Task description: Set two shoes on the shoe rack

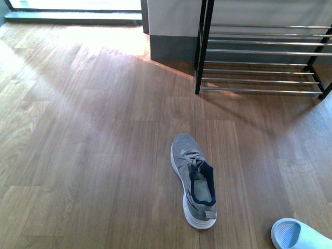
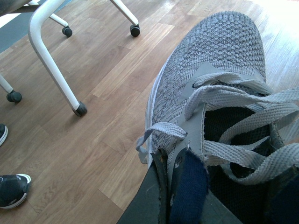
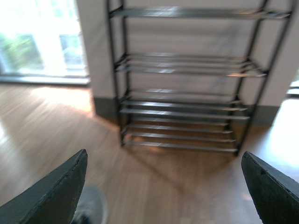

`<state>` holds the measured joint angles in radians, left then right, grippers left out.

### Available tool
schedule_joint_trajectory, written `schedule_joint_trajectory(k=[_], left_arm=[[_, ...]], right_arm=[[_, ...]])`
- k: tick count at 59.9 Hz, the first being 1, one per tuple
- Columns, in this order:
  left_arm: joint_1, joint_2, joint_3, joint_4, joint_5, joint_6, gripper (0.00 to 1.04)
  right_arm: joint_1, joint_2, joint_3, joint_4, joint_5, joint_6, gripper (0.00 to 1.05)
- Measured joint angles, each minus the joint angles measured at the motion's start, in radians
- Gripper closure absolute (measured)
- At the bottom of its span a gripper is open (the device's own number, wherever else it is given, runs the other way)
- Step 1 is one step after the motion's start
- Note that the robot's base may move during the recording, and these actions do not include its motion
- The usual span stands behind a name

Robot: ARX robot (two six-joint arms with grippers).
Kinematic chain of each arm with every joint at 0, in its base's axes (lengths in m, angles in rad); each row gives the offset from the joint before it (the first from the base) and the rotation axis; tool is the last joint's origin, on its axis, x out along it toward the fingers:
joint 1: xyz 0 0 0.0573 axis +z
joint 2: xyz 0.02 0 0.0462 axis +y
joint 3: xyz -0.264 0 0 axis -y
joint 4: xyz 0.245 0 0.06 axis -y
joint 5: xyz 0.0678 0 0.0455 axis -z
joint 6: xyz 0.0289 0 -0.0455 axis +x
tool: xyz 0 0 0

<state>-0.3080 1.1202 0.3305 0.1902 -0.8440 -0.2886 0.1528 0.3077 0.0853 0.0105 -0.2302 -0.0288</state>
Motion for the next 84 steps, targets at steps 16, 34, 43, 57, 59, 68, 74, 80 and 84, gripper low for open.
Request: schedule_joint_trajectory(k=[16,34,43,57,59,68,74,80,84], left_arm=[[-0.002,0.000,0.000,0.000,0.000,0.000,1.03],[-0.002,0.000,0.000,0.000,0.002,0.000,1.03],[-0.002,0.000,0.000,0.000,0.002,0.000,1.03],[-0.002,0.000,0.000,0.000,0.002,0.000,1.03],[-0.002,0.000,0.000,0.000,0.002,0.000,1.03],[-0.002,0.000,0.000,0.000,0.002,0.000,1.03],[-0.002,0.000,0.000,0.000,0.002,0.000,1.03],[-0.002,0.000,0.000,0.000,0.002,0.000,1.03],[-0.002,0.000,0.000,0.000,0.002,0.000,1.03]], right_arm=[[0.170,1.272,0.292,0.683,0.004,0.068,0.09],[0.116,2.124,0.661,0.795,0.009,0.099,0.09],[0.090,2.271,0.753,0.786,-0.007,0.092,0.09],[0.071,2.359,0.865,0.768,-0.039,0.122,0.09],[0.071,2.365,0.878,0.770,-0.044,0.132,0.09],[0.085,2.404,0.938,0.780,-0.023,0.153,0.09],[0.096,2.435,0.972,0.770,-0.023,0.168,0.09],[0.104,2.472,1.011,0.767,-0.014,0.175,0.09],[0.105,2.497,1.039,0.761,0.002,0.193,0.18]])
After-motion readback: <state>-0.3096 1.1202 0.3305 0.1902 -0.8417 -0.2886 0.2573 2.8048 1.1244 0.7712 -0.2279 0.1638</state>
